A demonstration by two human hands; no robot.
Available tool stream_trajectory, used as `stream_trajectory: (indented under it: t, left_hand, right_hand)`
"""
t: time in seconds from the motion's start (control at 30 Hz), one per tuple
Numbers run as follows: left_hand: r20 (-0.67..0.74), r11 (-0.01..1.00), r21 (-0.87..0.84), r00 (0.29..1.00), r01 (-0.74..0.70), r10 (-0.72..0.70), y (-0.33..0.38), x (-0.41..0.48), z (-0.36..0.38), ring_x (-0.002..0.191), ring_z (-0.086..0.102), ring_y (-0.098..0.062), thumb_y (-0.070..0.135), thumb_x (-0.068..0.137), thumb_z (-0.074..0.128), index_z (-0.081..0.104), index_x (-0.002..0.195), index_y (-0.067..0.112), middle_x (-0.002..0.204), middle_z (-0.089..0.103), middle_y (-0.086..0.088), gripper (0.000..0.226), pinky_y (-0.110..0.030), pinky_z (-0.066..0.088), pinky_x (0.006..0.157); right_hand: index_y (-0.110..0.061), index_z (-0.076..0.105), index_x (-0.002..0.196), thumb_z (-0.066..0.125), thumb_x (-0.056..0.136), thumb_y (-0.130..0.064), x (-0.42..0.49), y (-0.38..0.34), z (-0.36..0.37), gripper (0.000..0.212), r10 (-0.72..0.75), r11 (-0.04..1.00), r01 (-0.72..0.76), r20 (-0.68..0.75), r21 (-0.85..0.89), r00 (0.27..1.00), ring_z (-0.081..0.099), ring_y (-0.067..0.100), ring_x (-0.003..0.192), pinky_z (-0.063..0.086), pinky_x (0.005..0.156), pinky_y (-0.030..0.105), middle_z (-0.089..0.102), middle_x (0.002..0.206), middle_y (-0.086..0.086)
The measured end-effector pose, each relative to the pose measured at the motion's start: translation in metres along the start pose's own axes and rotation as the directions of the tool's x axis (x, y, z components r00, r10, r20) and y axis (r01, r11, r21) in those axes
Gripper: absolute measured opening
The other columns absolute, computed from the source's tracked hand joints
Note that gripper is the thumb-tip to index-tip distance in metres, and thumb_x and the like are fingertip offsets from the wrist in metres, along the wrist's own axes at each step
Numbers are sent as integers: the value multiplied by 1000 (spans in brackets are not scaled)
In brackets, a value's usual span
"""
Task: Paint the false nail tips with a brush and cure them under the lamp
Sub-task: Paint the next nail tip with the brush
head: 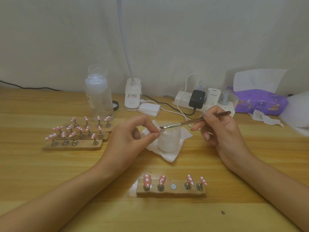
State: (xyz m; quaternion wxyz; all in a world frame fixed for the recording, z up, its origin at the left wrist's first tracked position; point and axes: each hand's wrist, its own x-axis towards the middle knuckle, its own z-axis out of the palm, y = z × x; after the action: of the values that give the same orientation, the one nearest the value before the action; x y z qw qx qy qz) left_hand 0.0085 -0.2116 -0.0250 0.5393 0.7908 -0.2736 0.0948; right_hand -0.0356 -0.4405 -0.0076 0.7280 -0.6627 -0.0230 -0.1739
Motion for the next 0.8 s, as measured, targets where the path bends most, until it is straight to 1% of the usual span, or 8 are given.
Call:
stream_trajectory:
  t: [0.13, 0.2, 0.27, 0.37, 0.43, 0.53, 0.7, 0.8]
  left_hand:
    - [6, 1000, -3, 1000, 2, -2, 1, 0, 0, 51, 37, -5, 27, 83, 76, 69, 76, 27, 48, 42, 15, 10, -16, 33, 53]
    - [9, 1000, -5, 1000, 5, -5, 0, 0, 0, 51, 38, -5, 27, 83, 76, 69, 77, 27, 49, 43, 15, 10, -16, 34, 54]
    - [12, 1000, -11, 1000, 11, -11, 0, 0, 0, 51, 37, -5, 27, 83, 76, 69, 76, 27, 49, 41, 13, 10, -18, 34, 54]
    - [13, 1000, -18, 1000, 14, -14, 0, 0, 0, 51, 36, -5, 27, 83, 76, 68, 75, 28, 48, 40, 12, 11, -16, 33, 53]
    - [15, 1000, -14, 1000, 13, -13, 0, 0, 0, 50, 37, -5, 27, 83, 76, 68, 75, 28, 48, 40, 13, 11, -15, 32, 52]
    - [17, 1000, -19, 1000, 24, -24, 0, 0, 0, 50, 37, -5, 28, 83, 76, 69, 76, 28, 49, 41, 12, 10, -17, 34, 53]
    - [18, 998, -40, 999, 39, -38, 1, 0, 0, 50, 36, -8, 26, 83, 76, 69, 75, 27, 47, 37, 11, 11, -19, 31, 52]
    - [26, 998, -47, 999, 42, -40, 1, 0, 0, 49, 35, -8, 25, 84, 76, 69, 77, 23, 47, 38, 12, 10, -20, 31, 51]
  right_hand:
    - [-21, 50, 77, 61, 84, -35, 1, 1, -2, 19, 4, 1000, -4, -49, 2, 999, 41, 7, 46, 31, 41, 14, 72, 69, 6]
    - [-22, 51, 76, 61, 84, -37, 0, 0, -2, 20, -17, 1000, 17, -26, 4, 1000, 43, 7, 47, 30, 42, 15, 72, 69, 5]
    - [-22, 51, 75, 62, 82, -40, 0, 0, 0, 22, -15, 1000, 14, -6, -13, 1000, 44, 7, 48, 32, 42, 14, 72, 69, 6]
    - [-20, 51, 77, 61, 82, -37, 0, 1, 0, 20, 5, 999, -6, -40, -32, 999, 44, 7, 51, 32, 42, 14, 72, 69, 7]
    - [-21, 50, 77, 61, 82, -36, 0, 0, -1, 20, -6, 1000, 5, -44, -12, 999, 44, 7, 51, 32, 42, 15, 71, 68, 6]
    - [-22, 49, 75, 62, 82, -40, -1, -1, 0, 23, -19, 1000, 19, -4, -5, 1000, 45, 7, 52, 32, 43, 15, 71, 67, 6]
    - [-22, 50, 75, 61, 82, -36, 0, 0, -1, 19, 6, 1000, -7, -51, -26, 999, 44, 6, 51, 30, 42, 15, 71, 68, 6]
    - [-24, 51, 73, 61, 82, -38, -1, -1, 0, 20, -22, 1000, 22, -24, -7, 999, 45, 6, 51, 32, 43, 15, 71, 67, 6]
